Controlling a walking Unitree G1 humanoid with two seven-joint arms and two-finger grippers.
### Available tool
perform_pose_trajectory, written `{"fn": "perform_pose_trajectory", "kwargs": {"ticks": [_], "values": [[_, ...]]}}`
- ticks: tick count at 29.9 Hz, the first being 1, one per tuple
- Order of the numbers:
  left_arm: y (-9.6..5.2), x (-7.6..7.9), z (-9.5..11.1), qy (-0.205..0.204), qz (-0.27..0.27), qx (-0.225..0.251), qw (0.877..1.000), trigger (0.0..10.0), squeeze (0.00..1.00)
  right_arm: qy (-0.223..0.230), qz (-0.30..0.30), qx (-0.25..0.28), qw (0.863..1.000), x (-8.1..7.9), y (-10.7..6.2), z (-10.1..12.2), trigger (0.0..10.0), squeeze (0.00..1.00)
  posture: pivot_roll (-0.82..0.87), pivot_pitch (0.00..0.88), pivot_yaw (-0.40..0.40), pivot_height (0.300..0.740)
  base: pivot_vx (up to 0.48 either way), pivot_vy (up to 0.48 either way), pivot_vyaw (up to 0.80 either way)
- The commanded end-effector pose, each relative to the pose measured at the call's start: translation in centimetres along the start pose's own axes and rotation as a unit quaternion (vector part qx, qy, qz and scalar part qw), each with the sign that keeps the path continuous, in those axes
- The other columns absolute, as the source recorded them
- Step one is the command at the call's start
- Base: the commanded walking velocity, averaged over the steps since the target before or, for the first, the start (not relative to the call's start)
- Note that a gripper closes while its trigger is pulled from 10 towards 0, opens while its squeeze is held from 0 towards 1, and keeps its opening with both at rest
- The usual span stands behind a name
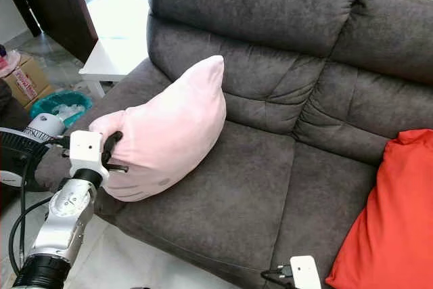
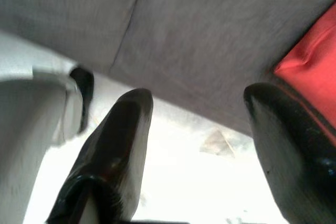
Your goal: Move the pillow to the sofa from floor
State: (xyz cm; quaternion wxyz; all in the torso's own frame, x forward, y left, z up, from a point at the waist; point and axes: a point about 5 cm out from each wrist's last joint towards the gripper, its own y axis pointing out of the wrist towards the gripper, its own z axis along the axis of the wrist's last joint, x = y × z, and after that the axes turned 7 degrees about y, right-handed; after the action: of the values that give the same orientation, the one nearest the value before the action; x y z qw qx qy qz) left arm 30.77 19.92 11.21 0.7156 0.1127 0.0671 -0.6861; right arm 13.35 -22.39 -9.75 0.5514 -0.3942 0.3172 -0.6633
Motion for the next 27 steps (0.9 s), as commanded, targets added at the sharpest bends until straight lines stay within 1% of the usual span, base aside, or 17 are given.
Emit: {"fn": "perform_pose_trajectory", "kwargs": {"ticks": [1, 3, 4, 5, 6, 10, 11, 12, 13, 16, 17, 18, 19, 22, 23, 24, 27], "values": [[0.0, -2.1, 1.1, -0.026, 0.068, 0.024, 0.997, 10.0, 0.0, -0.025, 0.001, -0.028, 0.999, -0.8, -0.3, -1.6, 10.0, 0.0, 0.12, 0.093, -0.075, 0.74, 0.0, 0.0, 0.0], [-0.1, -2.7, 0.6, -0.04, 0.106, 0.002, 0.994, 10.0, 0.0, -0.031, 0.005, -0.033, 0.999, -1.2, -0.4, -2.0, 10.0, 0.0, 0.12, 0.094, -0.076, 0.74, 0.0, 0.0, 0.0], [-0.1, -2.7, 0.6, -0.04, 0.106, 0.002, 0.994, 10.0, 0.0, -0.031, 0.005, -0.033, 0.999, -1.2, -0.4, -2.0, 10.0, 0.0, 0.12, 0.094, -0.076, 0.74, 0.0, 0.0, 0.0], [-0.1, -3.1, 0.2, -0.053, 0.13, -0.011, 0.99, 10.0, 0.0, -0.032, 0.007, -0.036, 0.999, -1.4, -0.4, -2.2, 10.0, 0.0, 0.12, 0.093, -0.077, 0.74, 0.0, 0.0, 0.0], [-0.4, -3.8, -0.6, -0.08, 0.169, -0.033, 0.982, 10.0, 0.0, -0.04, 0.01, -0.044, 0.998, -2.0, -0.5, -2.5, 10.0, 0.0, 0.11, 0.093, -0.078, 0.74, 0.0, 0.0, 0.0], [-0.7, -4.4, -1.2, -0.095, 0.195, -0.051, 0.975, 10.0, 0.0, -0.051, 0.015, -0.047, 0.997, -2.7, -0.6, -2.6, 10.0, 0.0, 0.12, 0.093, -0.079, 0.74, 0.0, 0.0, 0.0], [-0.8, -4.7, -1.5, -0.115, 0.211, -0.06, 0.969, 10.0, 0.0, -0.053, 0.015, -0.047, 0.997, -2.7, -0.5, -2.6, 10.0, 0.0, 0.12, 0.094, -0.08, 0.74, 0.0, 0.0, 0.0], [-0.9, -5.0, -1.7, -0.143, 0.23, -0.067, 0.96, 10.0, 0.0, -0.053, 0.012, -0.049, 0.997, -1.9, -0.5, -2.5, 10.0, 0.0, 0.12, 0.093, -0.08, 0.74, 0.0, 0.0, 0.0], [-0.9, -5.0, -1.7, -0.143, 0.23, -0.067, 0.96, 10.0, 0.0, -0.053, 0.012, -0.049, 0.997, -1.9, -0.5, -2.5, 10.0, 0.0, 0.12, 0.093, -0.08, 0.74, 0.0, 0.0, 0.0], [-1.0, -5.2, -2.1, -0.199, 0.26, -0.076, 0.942, 10.0, 0.0, -0.053, 0.009, -0.05, 0.997, -1.1, -0.5, -2.5, 10.0, 0.0, 0.12, 0.091, -0.081, 0.74, 0.0, 0.0, 0.0], [-1.0, -5.2, -2.1, -0.199, 0.26, -0.076, 0.942, 10.0, 0.0, -0.053, 0.009, -0.05, 0.997, -1.1, -0.5, -2.5, 10.0, 0.0, 0.12, 0.091, -0.081, 0.74, 0.0, 0.0, 0.0], [-1.0, -4.9, -2.2, -0.238, 0.273, -0.079, 0.929, 10.0, 0.0, -0.053, 0.01, -0.05, 0.997, -1.0, -0.5, -2.6, 10.0, 0.0, 0.12, 0.091, -0.081, 0.74, 0.0, 0.0, 0.0], [-0.9, -4.7, -2.3, -0.255, 0.277, -0.08, 0.923, 10.0, 0.0, -0.053, 0.01, -0.05, 0.997, -0.9, -0.5, -2.5, 10.0, 0.0, 0.12, 0.091, -0.081, 0.74, 0.0, 0.0, 0.0], [-0.8, -4.5, -2.2, -0.267, 0.277, -0.078, 0.92, 10.0, 0.0, -0.052, 0.01, -0.049, 0.997, -0.9, -0.5, -2.5, 10.0, 0.0, 0.12, 0.091, -0.081, 0.74, 0.0, 0.0, 0.0], [-0.5, -4.1, -2.0, -0.274, 0.271, -0.075, 0.92, 10.0, 0.0, -0.052, 0.01, -0.049, 0.997, -0.8, -0.5, -2.6, 10.0, 0.0, 0.12, 0.09, -0.084, 0.74, 0.0, 0.0, 0.0], [0.3, -2.9, -1.4, -0.277, 0.241, -0.073, 0.927, 10.0, 0.0, -0.053, 0.008, -0.051, 0.997, 0.0, -0.7, -3.4, 10.0, 0.0, 0.12, 0.088, -0.085, 0.74, 0.0, 0.0, 0.0], [0.5, -2.6, -1.3, -0.277, 0.233, -0.074, 0.929, 10.0, 0.0, -0.053, 0.007, -0.051, 0.997, 0.2, -0.8, -3.6, 10.0, 0.0, 0.12, 0.088, -0.085, 0.74, 0.0, 0.0, 0.0]]}}
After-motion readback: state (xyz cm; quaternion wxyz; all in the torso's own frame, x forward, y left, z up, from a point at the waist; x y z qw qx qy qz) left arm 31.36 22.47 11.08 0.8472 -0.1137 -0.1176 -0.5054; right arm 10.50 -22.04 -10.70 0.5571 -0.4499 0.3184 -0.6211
